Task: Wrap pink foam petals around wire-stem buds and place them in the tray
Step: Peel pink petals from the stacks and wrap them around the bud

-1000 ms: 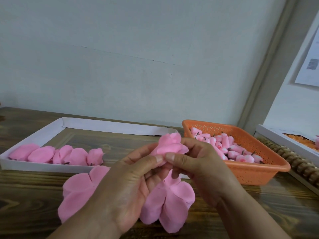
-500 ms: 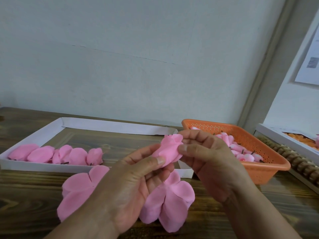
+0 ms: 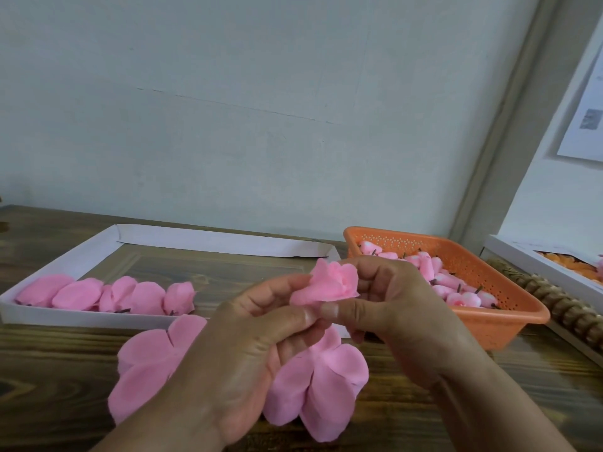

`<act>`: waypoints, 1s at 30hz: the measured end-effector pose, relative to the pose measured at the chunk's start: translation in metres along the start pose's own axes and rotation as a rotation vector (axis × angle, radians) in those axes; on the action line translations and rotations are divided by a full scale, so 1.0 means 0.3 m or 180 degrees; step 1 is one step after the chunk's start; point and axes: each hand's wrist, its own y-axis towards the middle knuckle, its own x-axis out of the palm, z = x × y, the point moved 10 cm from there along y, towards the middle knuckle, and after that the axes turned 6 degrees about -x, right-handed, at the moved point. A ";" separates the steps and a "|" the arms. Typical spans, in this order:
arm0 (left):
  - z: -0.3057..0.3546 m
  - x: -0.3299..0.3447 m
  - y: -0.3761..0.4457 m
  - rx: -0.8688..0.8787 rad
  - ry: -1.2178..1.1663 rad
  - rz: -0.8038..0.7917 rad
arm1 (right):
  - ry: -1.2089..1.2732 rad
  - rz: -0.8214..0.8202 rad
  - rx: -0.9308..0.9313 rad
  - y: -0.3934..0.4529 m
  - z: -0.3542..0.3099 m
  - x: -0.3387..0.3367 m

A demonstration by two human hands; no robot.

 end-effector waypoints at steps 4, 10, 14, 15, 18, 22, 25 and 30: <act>0.013 0.007 -0.006 0.0112 0.0230 -0.0021 | -0.0253 -0.0063 -0.0141 -0.002 -0.024 0.000; 0.021 0.021 -0.013 0.0161 0.0333 -0.0061 | -0.0610 -0.0023 -0.0315 -0.007 -0.055 0.004; 0.004 0.024 -0.009 0.0040 0.0218 -0.0110 | -0.0617 0.0053 -0.0213 -0.010 -0.052 -0.004; 0.004 0.022 -0.009 0.0051 0.0219 -0.0108 | -0.0633 0.0083 -0.0201 -0.010 -0.053 -0.006; 0.009 0.019 -0.008 0.0103 0.0256 -0.0107 | -0.0681 0.0146 -0.0147 -0.009 -0.051 -0.011; 0.009 0.015 -0.008 0.0125 0.0245 -0.0105 | -0.0617 0.0227 -0.0055 -0.011 -0.050 -0.018; 0.006 0.019 -0.007 0.0108 0.0242 -0.0133 | -0.0627 0.0186 -0.0091 -0.011 -0.056 -0.014; 0.009 0.024 -0.010 0.0135 0.0284 -0.0209 | -0.0646 0.0128 -0.0142 -0.012 -0.057 -0.011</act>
